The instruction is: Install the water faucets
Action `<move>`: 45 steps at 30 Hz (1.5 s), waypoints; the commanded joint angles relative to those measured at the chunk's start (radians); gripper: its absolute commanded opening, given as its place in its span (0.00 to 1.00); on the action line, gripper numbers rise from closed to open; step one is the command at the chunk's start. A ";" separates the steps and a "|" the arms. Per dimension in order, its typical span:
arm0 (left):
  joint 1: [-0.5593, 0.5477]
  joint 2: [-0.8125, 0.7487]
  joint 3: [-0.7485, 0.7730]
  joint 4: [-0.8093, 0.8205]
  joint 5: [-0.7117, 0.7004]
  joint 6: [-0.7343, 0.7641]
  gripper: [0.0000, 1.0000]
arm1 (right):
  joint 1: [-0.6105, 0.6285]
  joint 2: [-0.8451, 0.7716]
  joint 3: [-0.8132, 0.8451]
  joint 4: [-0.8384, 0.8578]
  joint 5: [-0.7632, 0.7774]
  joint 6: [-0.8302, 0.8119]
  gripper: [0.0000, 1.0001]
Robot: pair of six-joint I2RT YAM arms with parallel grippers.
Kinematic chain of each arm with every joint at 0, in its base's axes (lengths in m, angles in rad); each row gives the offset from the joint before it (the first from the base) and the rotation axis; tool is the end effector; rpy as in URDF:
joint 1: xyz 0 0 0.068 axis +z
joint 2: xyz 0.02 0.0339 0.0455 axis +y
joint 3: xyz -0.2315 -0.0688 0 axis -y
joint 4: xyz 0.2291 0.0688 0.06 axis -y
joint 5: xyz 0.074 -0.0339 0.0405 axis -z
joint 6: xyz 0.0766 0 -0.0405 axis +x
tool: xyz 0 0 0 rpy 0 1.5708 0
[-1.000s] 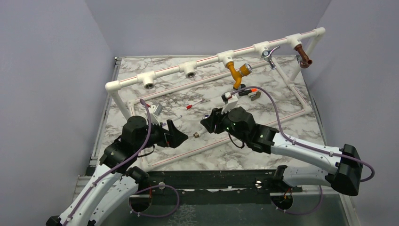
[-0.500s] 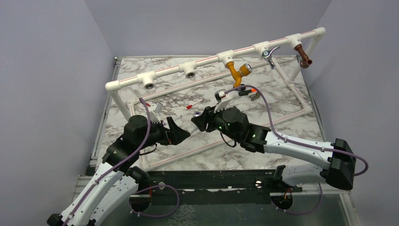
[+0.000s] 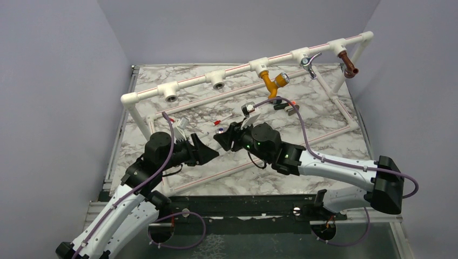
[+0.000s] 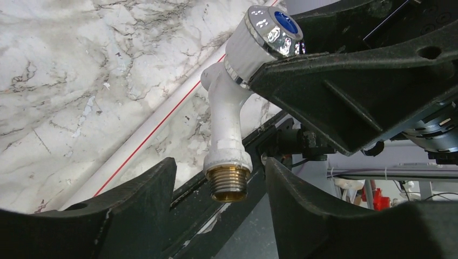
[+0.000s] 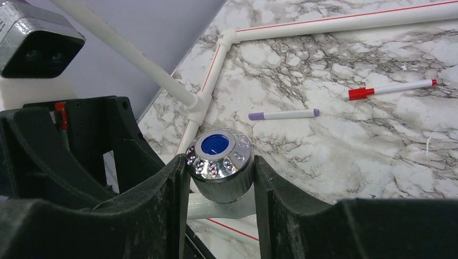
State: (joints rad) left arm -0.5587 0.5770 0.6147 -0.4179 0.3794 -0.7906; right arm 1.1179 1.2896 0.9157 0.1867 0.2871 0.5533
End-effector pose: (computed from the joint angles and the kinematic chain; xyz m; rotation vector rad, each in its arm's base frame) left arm 0.1439 -0.1234 0.2545 0.0286 2.1418 -1.2171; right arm 0.1665 0.2925 0.2806 -0.3008 1.8276 0.9516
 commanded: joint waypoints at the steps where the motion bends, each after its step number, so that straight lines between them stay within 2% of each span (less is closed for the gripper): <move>1: -0.003 -0.003 -0.013 0.052 0.033 -0.029 0.60 | 0.018 0.007 0.031 0.071 0.009 0.011 0.00; 6: -0.003 -0.008 -0.025 0.066 0.039 -0.045 0.45 | 0.029 0.012 0.029 0.079 0.013 0.019 0.01; 13: -0.003 -0.012 -0.030 0.074 0.045 -0.056 0.33 | 0.044 0.024 0.031 0.088 0.020 0.016 0.01; 15: -0.003 -0.012 -0.030 0.075 0.048 -0.057 0.23 | 0.049 0.027 0.029 0.090 0.023 0.016 0.00; 18: -0.003 -0.009 -0.030 0.077 0.057 -0.060 0.00 | 0.052 0.032 0.029 0.090 0.029 0.018 0.00; 20: -0.003 -0.009 -0.031 0.077 0.064 -0.061 0.00 | 0.054 0.033 0.027 0.090 0.027 0.021 0.01; 23: -0.003 -0.017 -0.033 0.076 0.061 -0.064 0.00 | 0.056 0.031 0.027 0.088 0.023 0.023 0.11; 30: -0.003 -0.042 -0.035 0.077 0.049 -0.061 0.00 | 0.056 0.001 0.017 0.058 0.029 0.018 0.51; 34: -0.003 -0.050 -0.031 0.077 0.052 -0.052 0.00 | 0.056 -0.021 0.006 0.037 0.022 0.017 0.68; 42: -0.003 -0.079 -0.026 0.077 0.076 -0.010 0.00 | 0.054 -0.120 -0.051 -0.002 -0.028 -0.032 0.85; 45: -0.003 -0.083 -0.023 0.080 0.099 0.009 0.00 | 0.054 -0.170 -0.067 -0.029 -0.082 -0.092 0.85</move>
State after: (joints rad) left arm -0.5587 0.5137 0.5842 -0.3828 0.4229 -0.8219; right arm 1.1660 1.1843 0.8719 0.1974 0.2794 0.5415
